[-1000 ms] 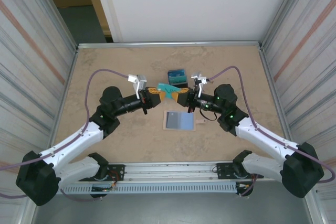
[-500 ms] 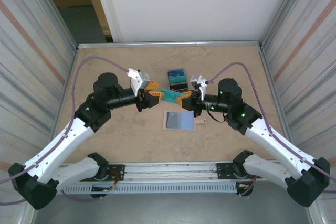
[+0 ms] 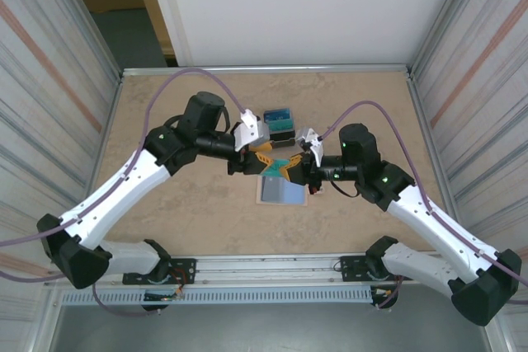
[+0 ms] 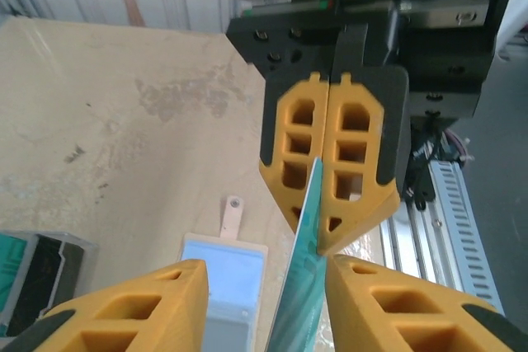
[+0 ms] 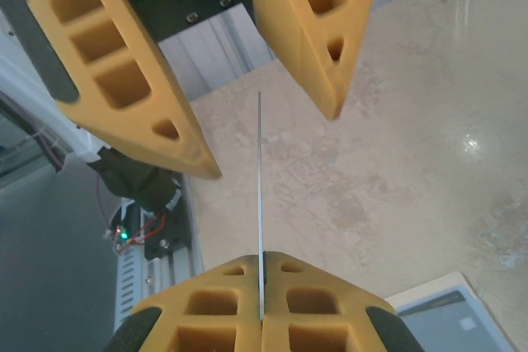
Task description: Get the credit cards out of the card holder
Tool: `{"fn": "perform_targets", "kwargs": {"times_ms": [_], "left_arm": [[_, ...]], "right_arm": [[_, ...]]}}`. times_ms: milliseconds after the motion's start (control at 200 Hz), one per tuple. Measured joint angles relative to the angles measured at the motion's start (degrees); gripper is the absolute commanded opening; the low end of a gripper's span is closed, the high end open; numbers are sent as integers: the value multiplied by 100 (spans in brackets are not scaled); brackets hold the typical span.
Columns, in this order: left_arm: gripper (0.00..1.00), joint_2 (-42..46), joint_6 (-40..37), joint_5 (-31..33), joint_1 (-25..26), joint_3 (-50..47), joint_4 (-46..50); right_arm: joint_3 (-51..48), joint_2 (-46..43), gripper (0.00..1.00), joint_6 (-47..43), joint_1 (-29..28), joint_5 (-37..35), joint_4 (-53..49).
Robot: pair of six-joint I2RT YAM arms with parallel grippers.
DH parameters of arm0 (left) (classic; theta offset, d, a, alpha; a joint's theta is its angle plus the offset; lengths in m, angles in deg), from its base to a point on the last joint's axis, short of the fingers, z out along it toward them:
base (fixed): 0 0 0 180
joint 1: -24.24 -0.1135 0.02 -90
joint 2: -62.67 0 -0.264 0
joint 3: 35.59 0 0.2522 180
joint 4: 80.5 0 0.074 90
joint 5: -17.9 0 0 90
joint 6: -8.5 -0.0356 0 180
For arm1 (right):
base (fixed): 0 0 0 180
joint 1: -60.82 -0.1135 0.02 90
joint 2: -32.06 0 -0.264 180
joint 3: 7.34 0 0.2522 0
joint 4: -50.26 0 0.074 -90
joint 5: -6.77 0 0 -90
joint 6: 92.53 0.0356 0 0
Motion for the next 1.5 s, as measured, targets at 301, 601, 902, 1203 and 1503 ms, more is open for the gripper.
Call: {"fn": "perform_targets", "kwargs": {"times_ms": [301, 601, 902, 1203, 1503], "left_arm": [[1, -411, -483, -321, 2, 201, 627], [0, -555, -579, 20, -177, 201, 459], [0, -1596, -981, 616, -857, 278, -581], [0, -3381, -1604, 796, -1106, 1355, -1209], [0, -4400, -2013, 820, -1106, 2050, -1453]], "right_arm": [[0, 37, 0, -52, 24, -79, -72], [2, 68, 60, -87, 46, -549, -131], [-140, -553, 99, 0, 203, -1580, -151], [-308, -992, 99, 361, 446, -2479, -162], [-348, -1322, 99, 667, 455, -3014, -306]]}}
